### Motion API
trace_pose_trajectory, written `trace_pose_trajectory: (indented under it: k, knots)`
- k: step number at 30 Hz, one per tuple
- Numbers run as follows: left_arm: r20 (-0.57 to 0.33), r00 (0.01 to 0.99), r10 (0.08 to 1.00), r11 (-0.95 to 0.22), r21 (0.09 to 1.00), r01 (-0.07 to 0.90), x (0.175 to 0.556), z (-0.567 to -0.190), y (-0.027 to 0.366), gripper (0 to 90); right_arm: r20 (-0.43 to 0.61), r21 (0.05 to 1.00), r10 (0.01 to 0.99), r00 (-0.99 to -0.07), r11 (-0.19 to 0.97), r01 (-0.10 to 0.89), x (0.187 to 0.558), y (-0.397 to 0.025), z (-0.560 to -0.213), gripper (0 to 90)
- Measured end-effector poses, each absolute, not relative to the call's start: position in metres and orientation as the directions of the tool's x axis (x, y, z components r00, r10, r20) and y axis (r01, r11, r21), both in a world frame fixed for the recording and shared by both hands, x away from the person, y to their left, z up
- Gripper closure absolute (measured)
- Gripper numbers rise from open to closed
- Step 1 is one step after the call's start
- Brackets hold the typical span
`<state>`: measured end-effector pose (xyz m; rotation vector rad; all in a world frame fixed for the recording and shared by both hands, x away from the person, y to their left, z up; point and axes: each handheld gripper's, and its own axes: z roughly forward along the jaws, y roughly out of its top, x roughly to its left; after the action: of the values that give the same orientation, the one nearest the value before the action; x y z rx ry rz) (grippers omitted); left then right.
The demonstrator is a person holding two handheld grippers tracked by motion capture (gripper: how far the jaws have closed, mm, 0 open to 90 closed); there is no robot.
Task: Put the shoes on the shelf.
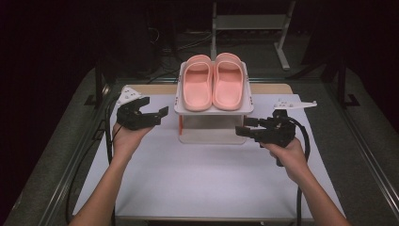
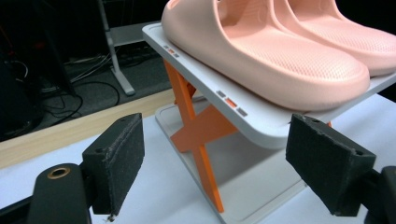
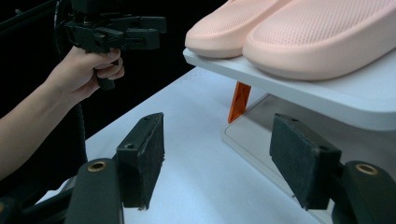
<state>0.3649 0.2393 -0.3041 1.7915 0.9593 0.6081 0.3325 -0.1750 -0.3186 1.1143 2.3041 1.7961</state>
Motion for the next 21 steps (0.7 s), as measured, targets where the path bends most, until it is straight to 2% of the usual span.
trace_pose_trajectory:
  k: [10,21]
  knots:
    - [-0.027,0.552,0.834,-0.203,0.914,0.351,0.354,-0.318,0.247,17.2,0.387,0.847,0.525,-0.758,0.123,0.518,0.324,-0.175,-0.330,32.9]
    - [-0.031,0.544,0.838,-0.211,0.902,0.377,0.341,-0.345,0.246,16.2,0.390,0.848,0.540,-0.746,0.105,0.520,0.317,-0.182,-0.342,30.5]
